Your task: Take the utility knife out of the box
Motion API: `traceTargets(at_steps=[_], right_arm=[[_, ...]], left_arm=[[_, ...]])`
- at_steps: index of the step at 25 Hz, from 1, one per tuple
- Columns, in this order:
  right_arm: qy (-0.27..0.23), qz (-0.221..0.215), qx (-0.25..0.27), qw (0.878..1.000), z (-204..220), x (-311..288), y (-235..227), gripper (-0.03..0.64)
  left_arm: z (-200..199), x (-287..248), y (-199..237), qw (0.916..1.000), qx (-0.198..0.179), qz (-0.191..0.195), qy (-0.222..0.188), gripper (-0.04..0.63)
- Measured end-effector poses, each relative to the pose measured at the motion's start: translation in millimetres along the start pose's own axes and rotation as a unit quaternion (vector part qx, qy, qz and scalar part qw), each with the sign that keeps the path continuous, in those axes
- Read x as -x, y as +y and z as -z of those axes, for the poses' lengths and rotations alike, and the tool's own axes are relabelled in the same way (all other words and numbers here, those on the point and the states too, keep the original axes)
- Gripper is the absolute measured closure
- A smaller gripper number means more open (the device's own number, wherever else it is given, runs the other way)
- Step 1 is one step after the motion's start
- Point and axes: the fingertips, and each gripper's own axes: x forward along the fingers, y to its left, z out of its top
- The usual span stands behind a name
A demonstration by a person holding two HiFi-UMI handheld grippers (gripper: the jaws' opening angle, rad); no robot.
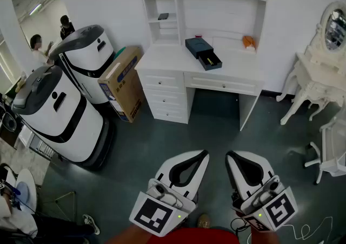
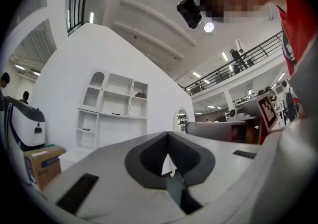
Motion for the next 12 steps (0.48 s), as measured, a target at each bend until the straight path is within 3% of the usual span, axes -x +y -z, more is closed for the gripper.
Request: traceTargets(at_steps=[12], right_arm=[[0.019, -0.011, 0.016, 1.000, 7.1, -4.9, 11.0, 0.627]], left_arm=[[0.5, 2.2, 5.0, 0.9999, 0.001, 0.013, -0.005, 0.558]])
